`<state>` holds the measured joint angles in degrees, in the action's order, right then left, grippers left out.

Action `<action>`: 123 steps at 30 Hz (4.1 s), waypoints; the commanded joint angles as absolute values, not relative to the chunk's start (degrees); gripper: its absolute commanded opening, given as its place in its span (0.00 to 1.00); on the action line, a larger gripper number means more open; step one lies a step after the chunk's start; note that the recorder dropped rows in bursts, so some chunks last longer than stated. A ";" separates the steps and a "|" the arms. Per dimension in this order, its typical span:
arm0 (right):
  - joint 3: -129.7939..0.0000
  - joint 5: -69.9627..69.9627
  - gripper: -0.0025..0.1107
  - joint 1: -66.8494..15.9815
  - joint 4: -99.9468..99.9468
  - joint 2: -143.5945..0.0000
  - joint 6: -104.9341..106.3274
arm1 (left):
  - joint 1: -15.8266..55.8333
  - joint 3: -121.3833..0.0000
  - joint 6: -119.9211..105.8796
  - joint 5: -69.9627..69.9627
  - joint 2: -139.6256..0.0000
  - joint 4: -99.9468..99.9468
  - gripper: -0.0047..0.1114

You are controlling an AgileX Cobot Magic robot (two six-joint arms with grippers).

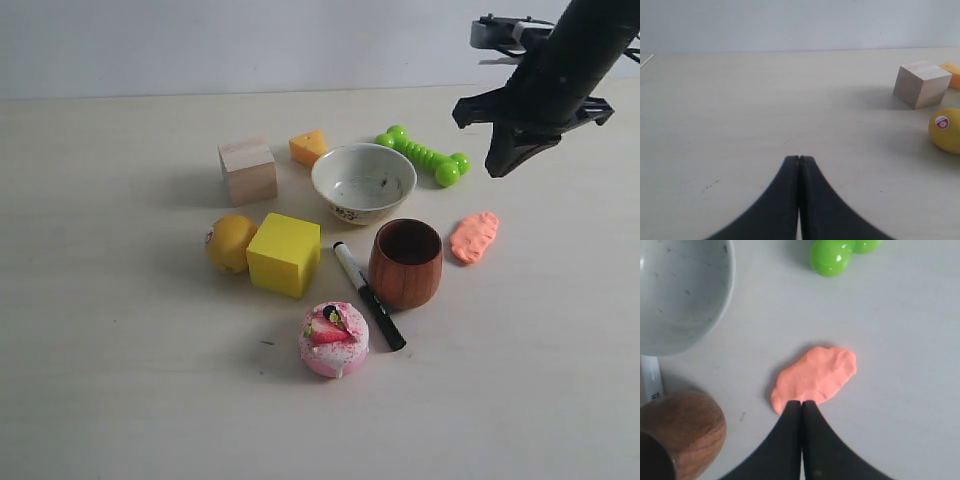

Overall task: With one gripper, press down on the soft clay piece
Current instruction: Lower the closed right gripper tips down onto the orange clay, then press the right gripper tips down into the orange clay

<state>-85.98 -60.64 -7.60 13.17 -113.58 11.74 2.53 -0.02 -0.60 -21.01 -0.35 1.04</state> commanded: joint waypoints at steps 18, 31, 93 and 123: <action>-90.93 -61.07 0.02 -14.60 0.85 -123.69 10.49 | 2.78 0.00 -0.43 -20.61 0.00 0.90 0.04; -84.85 -53.99 0.02 -11.32 4.63 -121.60 10.11 | 2.78 0.00 -0.43 -20.61 0.00 0.90 0.04; -78.28 -46.62 0.02 -11.23 5.23 -125.87 7.50 | 2.78 0.00 -0.43 -20.61 0.00 0.90 0.04; -78.28 -45.46 0.26 -11.23 7.54 -126.09 7.50 | 2.78 0.00 -0.43 -20.61 0.00 0.90 0.04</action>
<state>-79.20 -47.96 -11.38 7.20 -123.10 7.76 2.53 -0.02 -0.60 -21.01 -0.35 1.04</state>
